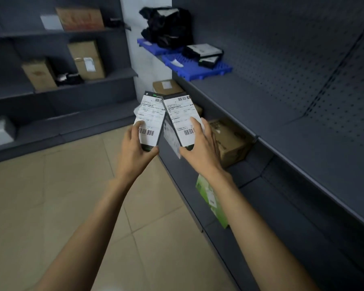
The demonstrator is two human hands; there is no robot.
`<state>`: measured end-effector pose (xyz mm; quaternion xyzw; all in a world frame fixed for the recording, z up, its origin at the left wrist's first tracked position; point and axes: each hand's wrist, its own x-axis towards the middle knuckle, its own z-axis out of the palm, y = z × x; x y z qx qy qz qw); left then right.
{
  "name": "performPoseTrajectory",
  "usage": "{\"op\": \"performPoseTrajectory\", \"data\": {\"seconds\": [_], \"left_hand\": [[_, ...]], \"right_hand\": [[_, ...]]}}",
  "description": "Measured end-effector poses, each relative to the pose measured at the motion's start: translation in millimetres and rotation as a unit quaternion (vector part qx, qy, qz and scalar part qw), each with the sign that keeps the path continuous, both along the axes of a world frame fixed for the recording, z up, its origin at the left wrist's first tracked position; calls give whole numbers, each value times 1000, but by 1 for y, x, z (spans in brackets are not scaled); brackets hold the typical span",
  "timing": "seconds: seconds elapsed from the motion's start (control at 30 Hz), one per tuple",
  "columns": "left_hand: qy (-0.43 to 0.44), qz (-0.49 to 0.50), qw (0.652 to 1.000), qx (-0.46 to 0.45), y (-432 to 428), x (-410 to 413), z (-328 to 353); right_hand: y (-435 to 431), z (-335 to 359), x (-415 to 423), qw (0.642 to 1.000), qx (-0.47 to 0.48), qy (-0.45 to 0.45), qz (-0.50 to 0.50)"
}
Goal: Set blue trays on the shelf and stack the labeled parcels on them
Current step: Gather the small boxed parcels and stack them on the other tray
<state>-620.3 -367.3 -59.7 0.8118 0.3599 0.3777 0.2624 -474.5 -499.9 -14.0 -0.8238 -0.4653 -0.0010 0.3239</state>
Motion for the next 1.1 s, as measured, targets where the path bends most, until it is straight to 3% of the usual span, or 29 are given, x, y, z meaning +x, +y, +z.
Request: {"op": "performPoseTrajectory", "data": {"seconds": [0.33,0.7,1.1], "left_hand": [[9,24,998,65,141,107,61],[17,-20,994,106,328,253,111],[69,-181,976,101,509,383,102]], "right_hand": [[129,51,106,999,22,-37,-32],[314,99,257,996,44,-41,-58],[462,85,339,982,7,-16,-190]]}}
